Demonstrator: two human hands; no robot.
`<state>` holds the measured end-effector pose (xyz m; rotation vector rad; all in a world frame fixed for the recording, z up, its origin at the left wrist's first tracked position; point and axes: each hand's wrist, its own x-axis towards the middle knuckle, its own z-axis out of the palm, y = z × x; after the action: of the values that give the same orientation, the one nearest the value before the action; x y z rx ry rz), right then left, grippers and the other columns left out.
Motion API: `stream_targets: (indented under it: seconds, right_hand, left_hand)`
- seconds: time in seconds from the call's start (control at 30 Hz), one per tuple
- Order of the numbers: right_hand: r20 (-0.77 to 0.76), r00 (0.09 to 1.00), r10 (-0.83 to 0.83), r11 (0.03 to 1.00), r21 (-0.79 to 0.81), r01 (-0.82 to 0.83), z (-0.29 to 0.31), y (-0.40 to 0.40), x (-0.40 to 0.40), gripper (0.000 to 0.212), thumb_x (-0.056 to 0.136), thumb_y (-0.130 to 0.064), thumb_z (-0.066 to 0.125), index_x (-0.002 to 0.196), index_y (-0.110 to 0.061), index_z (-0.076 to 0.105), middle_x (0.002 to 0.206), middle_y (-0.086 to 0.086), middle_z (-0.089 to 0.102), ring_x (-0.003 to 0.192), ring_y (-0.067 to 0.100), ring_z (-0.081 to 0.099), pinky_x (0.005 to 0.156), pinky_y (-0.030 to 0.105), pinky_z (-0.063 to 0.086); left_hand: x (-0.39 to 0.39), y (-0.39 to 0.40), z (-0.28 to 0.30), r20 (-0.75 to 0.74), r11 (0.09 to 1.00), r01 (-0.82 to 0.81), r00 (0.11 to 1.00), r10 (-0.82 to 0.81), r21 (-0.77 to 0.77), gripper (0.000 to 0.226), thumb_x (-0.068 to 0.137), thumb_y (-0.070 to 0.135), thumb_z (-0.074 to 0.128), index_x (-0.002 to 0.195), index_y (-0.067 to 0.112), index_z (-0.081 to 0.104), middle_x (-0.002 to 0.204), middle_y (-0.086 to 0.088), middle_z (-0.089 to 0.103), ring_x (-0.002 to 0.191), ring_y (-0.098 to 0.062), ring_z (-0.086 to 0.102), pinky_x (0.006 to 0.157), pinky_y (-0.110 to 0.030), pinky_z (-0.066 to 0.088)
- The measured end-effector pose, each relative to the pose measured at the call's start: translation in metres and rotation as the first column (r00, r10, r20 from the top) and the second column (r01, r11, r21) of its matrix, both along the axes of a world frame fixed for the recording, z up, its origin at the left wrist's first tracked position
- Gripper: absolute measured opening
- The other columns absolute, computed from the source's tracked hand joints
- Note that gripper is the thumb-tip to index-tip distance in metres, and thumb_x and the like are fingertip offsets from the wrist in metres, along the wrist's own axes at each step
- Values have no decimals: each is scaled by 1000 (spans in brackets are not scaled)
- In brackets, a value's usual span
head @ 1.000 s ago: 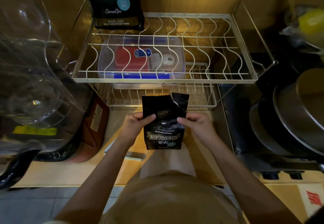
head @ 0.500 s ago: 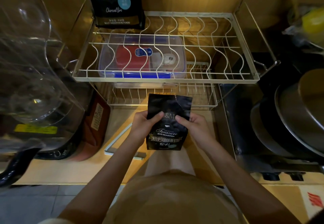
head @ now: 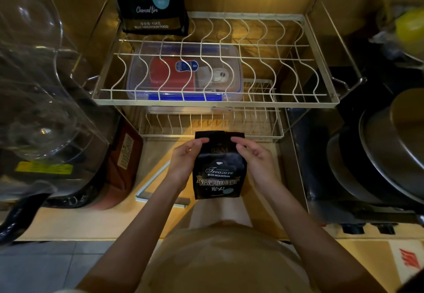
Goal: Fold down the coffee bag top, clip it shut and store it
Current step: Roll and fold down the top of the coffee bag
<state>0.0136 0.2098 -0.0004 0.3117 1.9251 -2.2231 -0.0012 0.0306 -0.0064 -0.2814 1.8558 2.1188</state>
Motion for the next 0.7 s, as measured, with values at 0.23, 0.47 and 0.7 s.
stream_targets:
  seconds: [0.23, 0.47, 0.7]
  right_hand:
    - [-4, 985, 171, 982, 86, -170, 2, 13, -4, 23, 89, -14, 53, 91, -29, 70, 80, -10, 76, 79, 8, 70, 61, 15, 54]
    - [33, 944, 329, 927, 182, -329, 10, 22, -3, 43, 76, -3, 69, 114, -20, 60, 101, -5, 68, 90, 4, 67, 69, 13, 54]
    - [-43, 965, 260, 940, 241, -243, 10, 21, -3, 27, 77, -6, 69, 95, -27, 67, 98, -7, 67, 97, 10, 64, 70, 16, 55]
  left_hand:
    - [-1, -13, 7, -17, 961, 243, 969, -247, -131, 37, 72, 1, 69, 101, 24, 61, 91, 4, 67, 75, 4, 67, 62, -10, 52]
    - [-4, -17, 9, -60, 932, 272, 954, -294, -240, 33, 75, 0, 67, 107, 10, 62, 87, 3, 66, 72, 7, 65, 59, -8, 51]
    - [-5, -13, 8, -109, 935, 223, 959, -261, -274, 27, 76, 0, 66, 98, 15, 65, 90, -6, 66, 73, 2, 64, 62, -9, 51]
